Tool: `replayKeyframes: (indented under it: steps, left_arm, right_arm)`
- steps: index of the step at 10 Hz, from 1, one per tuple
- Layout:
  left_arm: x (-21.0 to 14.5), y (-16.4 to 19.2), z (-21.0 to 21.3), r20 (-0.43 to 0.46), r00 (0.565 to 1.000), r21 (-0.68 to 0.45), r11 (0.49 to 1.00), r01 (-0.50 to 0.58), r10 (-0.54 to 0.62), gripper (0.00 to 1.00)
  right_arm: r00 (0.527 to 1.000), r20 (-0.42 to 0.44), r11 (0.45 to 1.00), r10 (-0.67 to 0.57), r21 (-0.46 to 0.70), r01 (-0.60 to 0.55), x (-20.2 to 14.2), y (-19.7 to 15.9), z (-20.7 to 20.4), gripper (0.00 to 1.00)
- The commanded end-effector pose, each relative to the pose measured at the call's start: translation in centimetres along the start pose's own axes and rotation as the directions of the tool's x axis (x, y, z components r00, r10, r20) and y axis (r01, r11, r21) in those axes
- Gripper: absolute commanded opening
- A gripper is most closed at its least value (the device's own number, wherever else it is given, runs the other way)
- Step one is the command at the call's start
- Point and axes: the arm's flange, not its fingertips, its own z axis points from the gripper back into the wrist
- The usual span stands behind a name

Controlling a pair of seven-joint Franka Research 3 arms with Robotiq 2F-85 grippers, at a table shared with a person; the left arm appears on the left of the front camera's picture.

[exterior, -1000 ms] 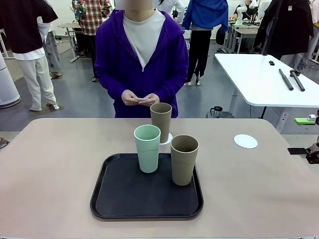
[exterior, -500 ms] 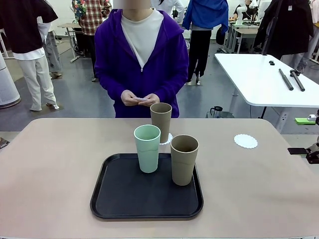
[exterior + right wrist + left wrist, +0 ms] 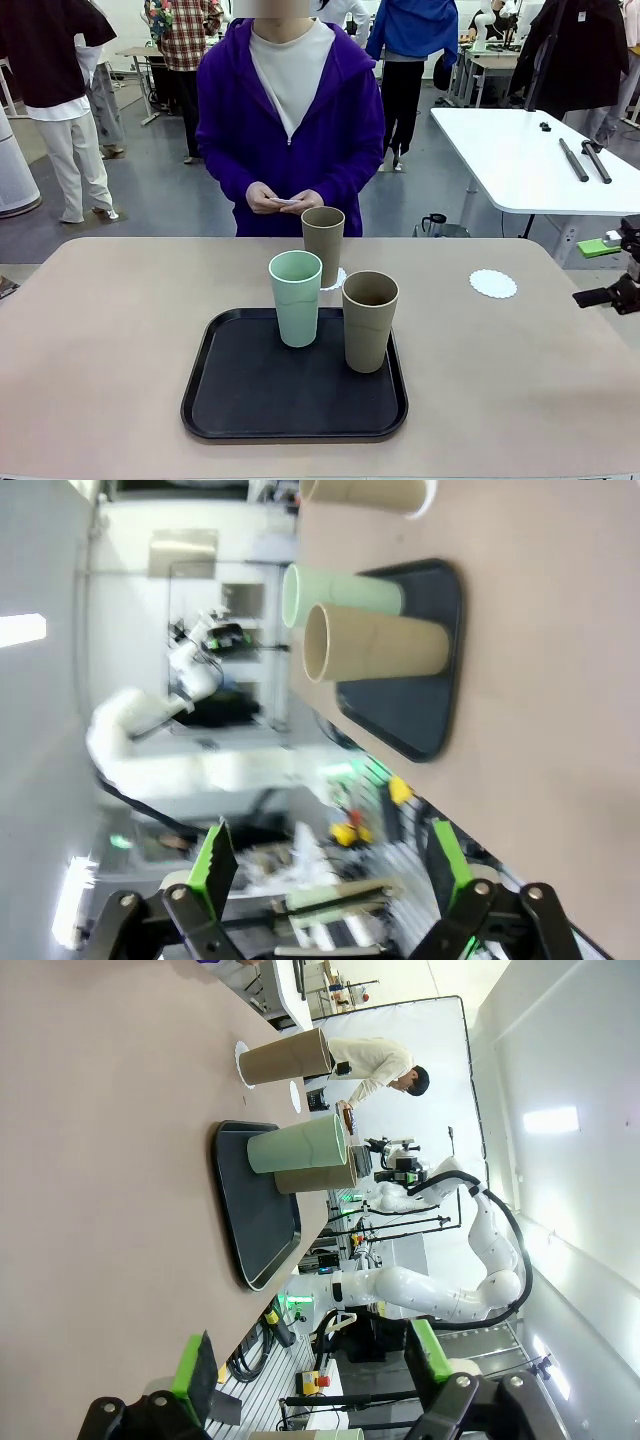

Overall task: Place coasters on the table and set cups on them.
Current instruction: Take one Reusable plastic cup from the Flat Tray and place it on a coaster set by the human.

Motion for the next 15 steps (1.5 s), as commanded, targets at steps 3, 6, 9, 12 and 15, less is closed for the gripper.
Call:
replayKeyframes:
  steps: [3, 6, 9, 12, 15]
  left_arm:
    - [-0.1, -0.2, 0.0, 0.004, 1.000, 0.000, 1.000, 0.004, -0.004, 1.00]
    - [-0.1, -0.2, 0.0, 0.004, 1.000, 0.000, 1.000, 0.004, -0.004, 1.00]
    - [-0.1, -0.2, 0.0, 0.004, 1.000, 0.000, 1.000, 0.004, -0.004, 1.00]
    - [-0.1, -0.2, 0.0, 0.004, 1.000, 0.000, 1.000, 0.004, -0.004, 1.00]
    - [-0.1, -0.2, 0.0, 0.004, 1.000, 0.000, 1.000, 0.004, -0.004, 1.00]
  right_arm:
    - [0.892, -0.315, 0.814, 0.326, -0.386, -0.434, 4.2, 6.6, -3.2, 1.00]
    - [0.813, -0.440, 0.674, 0.383, -0.469, -0.571, 6.1, 9.2, -9.0, 1.00]
    - [0.743, -0.501, 0.607, 0.444, -0.441, -0.661, 6.4, 9.8, -13.1, 1.00]
    - [0.760, -0.487, 0.624, 0.429, -0.448, -0.640, 6.6, 10.8, -12.7, 1.00]
    - [0.755, -0.484, 0.625, 0.441, -0.438, -0.646, 6.5, 10.6, -13.0, 1.00]
